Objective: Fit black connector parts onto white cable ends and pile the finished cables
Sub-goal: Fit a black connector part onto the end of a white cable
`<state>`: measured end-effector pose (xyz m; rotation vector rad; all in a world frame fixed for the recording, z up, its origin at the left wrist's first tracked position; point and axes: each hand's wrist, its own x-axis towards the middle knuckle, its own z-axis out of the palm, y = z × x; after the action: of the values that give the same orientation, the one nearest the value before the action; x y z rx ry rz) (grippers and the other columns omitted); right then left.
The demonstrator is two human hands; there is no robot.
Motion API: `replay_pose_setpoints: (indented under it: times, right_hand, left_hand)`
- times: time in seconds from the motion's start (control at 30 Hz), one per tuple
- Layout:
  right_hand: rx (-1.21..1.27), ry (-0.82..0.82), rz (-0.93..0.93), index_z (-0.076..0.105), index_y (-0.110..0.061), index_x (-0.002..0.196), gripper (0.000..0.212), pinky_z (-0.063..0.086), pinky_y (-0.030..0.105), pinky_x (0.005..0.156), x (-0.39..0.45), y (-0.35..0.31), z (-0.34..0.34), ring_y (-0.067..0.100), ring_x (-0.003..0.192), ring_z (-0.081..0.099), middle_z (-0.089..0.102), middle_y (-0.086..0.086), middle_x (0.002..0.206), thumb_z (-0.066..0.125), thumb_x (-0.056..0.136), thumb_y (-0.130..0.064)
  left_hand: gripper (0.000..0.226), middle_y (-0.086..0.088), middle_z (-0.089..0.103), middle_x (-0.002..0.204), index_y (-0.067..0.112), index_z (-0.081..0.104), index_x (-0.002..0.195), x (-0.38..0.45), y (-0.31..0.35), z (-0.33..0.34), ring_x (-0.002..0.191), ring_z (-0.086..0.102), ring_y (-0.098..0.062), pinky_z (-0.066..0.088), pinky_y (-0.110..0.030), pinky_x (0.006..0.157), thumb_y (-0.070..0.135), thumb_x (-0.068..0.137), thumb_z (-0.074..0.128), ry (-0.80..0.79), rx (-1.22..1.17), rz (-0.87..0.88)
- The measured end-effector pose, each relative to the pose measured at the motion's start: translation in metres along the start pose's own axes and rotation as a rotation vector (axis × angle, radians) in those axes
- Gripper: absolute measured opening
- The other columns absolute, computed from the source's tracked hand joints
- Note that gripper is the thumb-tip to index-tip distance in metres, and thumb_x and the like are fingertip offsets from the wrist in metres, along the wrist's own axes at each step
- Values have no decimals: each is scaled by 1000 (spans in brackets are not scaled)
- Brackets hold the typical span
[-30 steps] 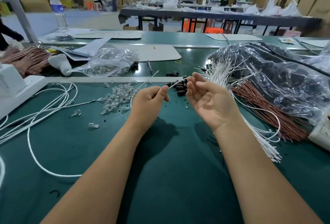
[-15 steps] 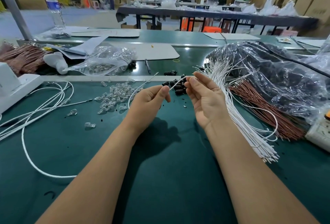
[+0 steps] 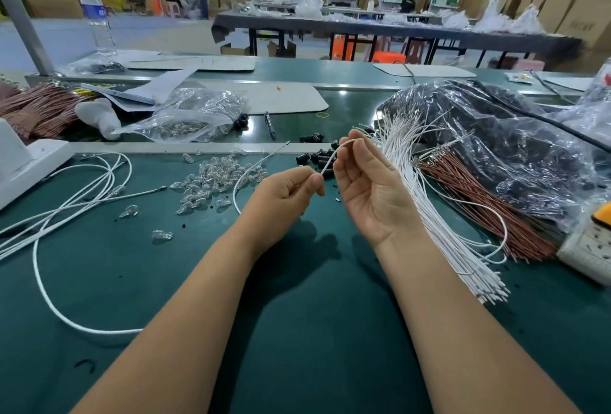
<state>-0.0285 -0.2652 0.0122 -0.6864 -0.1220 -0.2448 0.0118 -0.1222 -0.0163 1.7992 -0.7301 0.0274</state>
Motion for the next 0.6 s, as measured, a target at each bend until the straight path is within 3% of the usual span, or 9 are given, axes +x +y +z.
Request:
replay_pose_setpoints:
  times: [0.13,0.23,0.3,0.37,0.43,0.5,0.6]
  right_hand:
    - [-68,65,-36,72,-24,82,10,54,23,77,-1,-4,-2,10,78,66,73,-2,89,64,78,-25]
    - [51,216,-67,67,-20,85,7,53,21,60,0,-13,-7,9,57,60,66,-2,68,64,81,-24]
    - [8,377,-63,63,-19,86,3,38,16,47,1,-17,-12,6,44,45,56,-5,59,64,88,-21]
    - [-163,504,-61,56,-19,77,15,23,16,43,3,-18,-13,5,39,31,49,-6,54,62,90,-15]
    - [-348,529,-118,52,-20,65,27,20,17,42,4,-15,-10,6,39,28,48,-4,54,64,87,-10]
    - [-505,499,-204,57,-19,59,31,29,16,42,5,-9,-7,5,41,37,51,-2,54,67,84,-4]
    - [-693,439,-258,66,-15,69,20,40,15,47,7,1,-6,2,45,49,59,-5,53,69,86,-6]
  left_hand:
    - [30,2,57,63,28,67,81,1,-1,1,60,52,-13,47,-36,67,48,89,47,1,148,-44]
    - [21,10,63,78,27,67,93,7,0,3,76,59,-12,48,-34,68,34,95,48,181,270,-40]
    - [18,11,61,88,21,63,108,14,-2,6,86,55,-14,39,-29,70,23,95,49,294,358,-51]
    - [22,8,61,95,18,58,115,23,-5,10,97,52,-16,38,-30,78,17,93,51,310,448,-35]
    - [27,5,64,103,18,57,118,34,-8,15,104,52,-19,40,-33,85,13,92,50,272,523,5]
    - [37,-2,62,119,20,52,130,46,-11,22,115,50,-24,40,-36,93,13,94,46,163,581,-37]
    - [44,4,45,145,32,38,143,57,-15,30,133,36,-23,29,-41,106,29,99,39,-65,870,-136]
